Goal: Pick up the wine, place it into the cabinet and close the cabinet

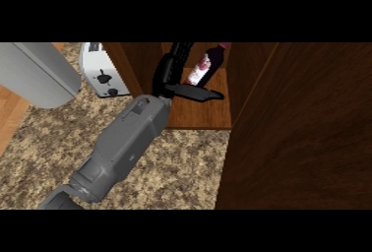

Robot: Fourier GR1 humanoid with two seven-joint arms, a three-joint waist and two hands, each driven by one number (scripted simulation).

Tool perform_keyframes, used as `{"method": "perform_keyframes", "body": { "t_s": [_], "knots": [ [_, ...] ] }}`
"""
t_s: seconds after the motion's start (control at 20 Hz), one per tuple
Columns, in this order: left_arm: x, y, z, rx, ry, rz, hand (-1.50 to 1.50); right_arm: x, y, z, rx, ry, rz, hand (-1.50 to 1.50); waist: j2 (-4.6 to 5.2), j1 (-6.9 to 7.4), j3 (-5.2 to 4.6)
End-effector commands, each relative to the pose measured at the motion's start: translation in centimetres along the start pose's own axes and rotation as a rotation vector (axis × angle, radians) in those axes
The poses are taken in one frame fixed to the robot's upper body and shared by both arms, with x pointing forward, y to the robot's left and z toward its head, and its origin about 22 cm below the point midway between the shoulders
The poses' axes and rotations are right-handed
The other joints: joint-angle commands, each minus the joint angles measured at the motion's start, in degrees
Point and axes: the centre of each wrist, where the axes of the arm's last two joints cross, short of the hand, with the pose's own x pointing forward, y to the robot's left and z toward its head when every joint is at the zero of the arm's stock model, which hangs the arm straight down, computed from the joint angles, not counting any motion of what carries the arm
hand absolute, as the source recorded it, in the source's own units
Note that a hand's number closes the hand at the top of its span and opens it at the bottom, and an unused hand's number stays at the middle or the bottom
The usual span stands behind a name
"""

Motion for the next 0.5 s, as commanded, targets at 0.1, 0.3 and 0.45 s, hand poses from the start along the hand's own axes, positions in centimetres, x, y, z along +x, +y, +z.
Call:
{"method": "perform_keyframes", "body": {
  "t_s": [0.1,0.3,0.45],
  "knots": [
    [2.7,-4.4,1.5,-0.070,-0.014,0.015,-1.50,1.1,-0.5,0.7,0.002,-0.018,0.020,-1.50,-0.21,0.65,0.06],
    [4.0,-6.5,4.3,-0.043,0.005,0.060,-1.50,1.4,1.3,2.4,0.015,-0.022,-0.003,-1.50,-0.19,-0.03,0.01],
    [5.1,-8.4,7.2,-0.020,-0.001,0.089,-1.50,1.6,0.5,1.1,0.011,-0.033,0.019,-1.50,0.00,-0.14,0.03]
  ]
}}
